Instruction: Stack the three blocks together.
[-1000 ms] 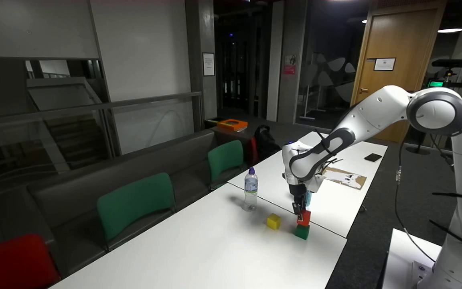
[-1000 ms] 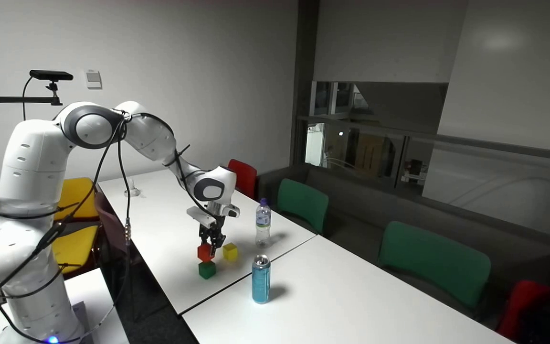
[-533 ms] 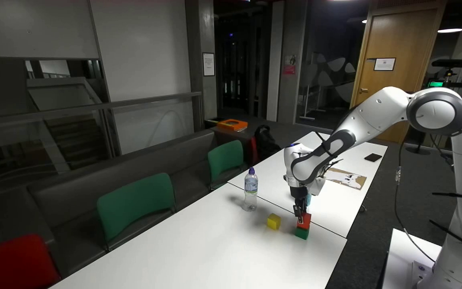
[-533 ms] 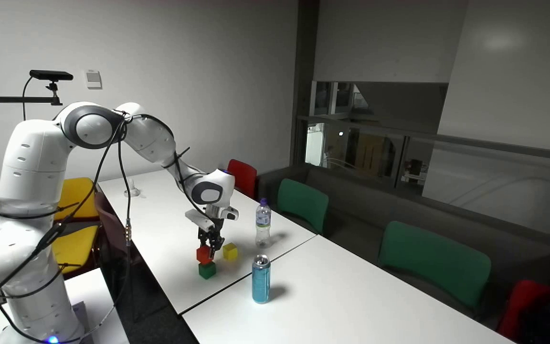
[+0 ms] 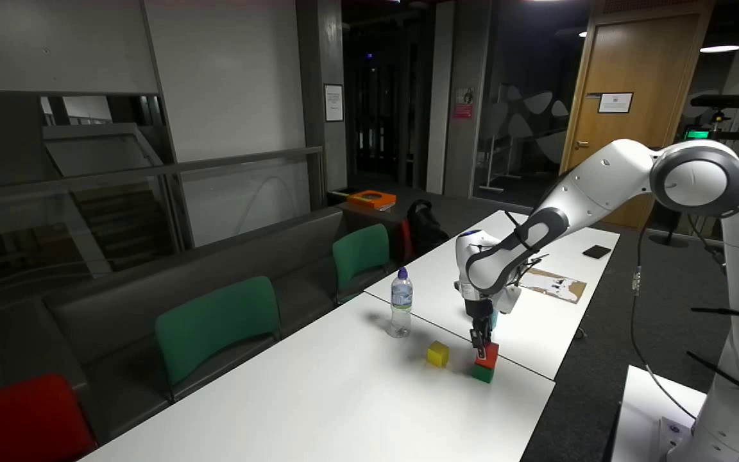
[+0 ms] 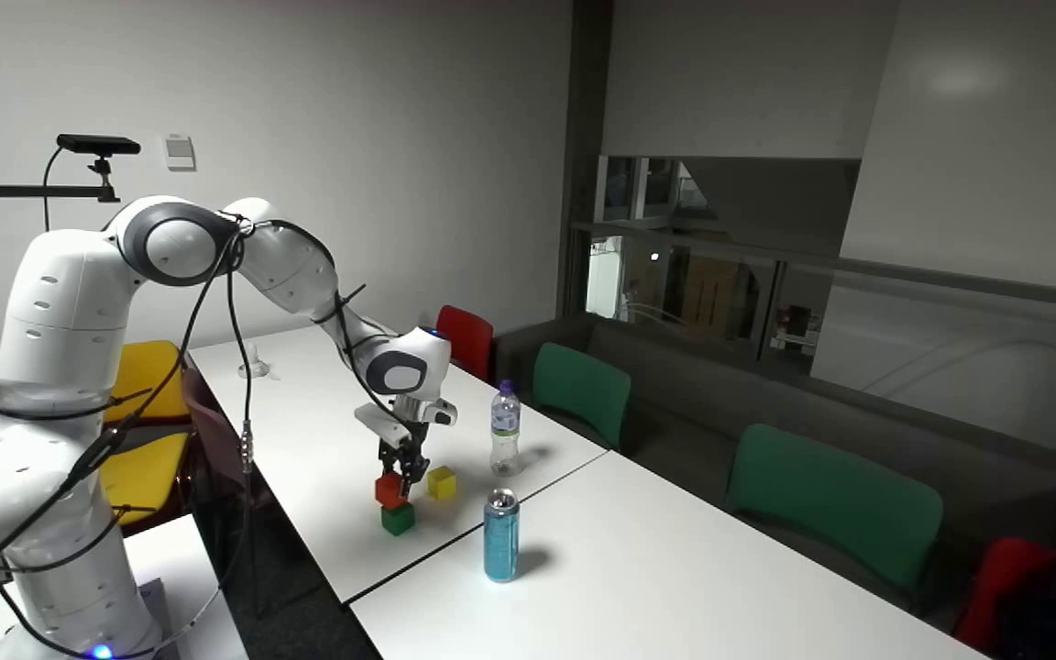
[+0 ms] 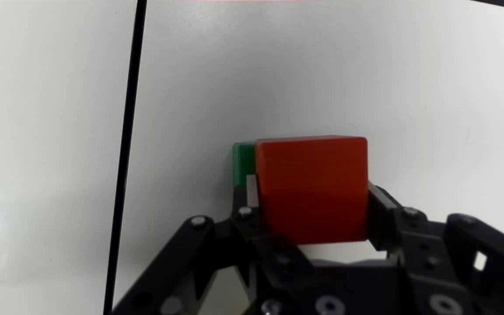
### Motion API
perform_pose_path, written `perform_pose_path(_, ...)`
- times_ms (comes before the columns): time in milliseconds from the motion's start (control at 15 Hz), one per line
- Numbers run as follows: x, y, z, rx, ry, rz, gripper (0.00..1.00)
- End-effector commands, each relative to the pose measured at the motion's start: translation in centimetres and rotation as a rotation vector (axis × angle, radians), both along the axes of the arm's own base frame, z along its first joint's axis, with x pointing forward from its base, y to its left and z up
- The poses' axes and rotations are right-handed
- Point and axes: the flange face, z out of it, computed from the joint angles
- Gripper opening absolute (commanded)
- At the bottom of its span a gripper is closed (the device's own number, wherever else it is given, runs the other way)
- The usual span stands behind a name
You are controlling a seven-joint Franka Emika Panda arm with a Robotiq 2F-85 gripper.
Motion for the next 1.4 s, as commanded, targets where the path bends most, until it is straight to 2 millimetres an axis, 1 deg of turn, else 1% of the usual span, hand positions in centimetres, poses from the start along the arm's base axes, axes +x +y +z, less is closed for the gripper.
perform_pose_path(0,-0.6,-0.4,0.4,0.031,-0.022,0.009,0.31)
perform_pose_path(467,-0.3,-0.5,0.0,0.049,-0.018,0.017,0.31)
perform_pose_path(1333,-0.3,-0.5,-1.0,0.056,0.006,0.018,0.31)
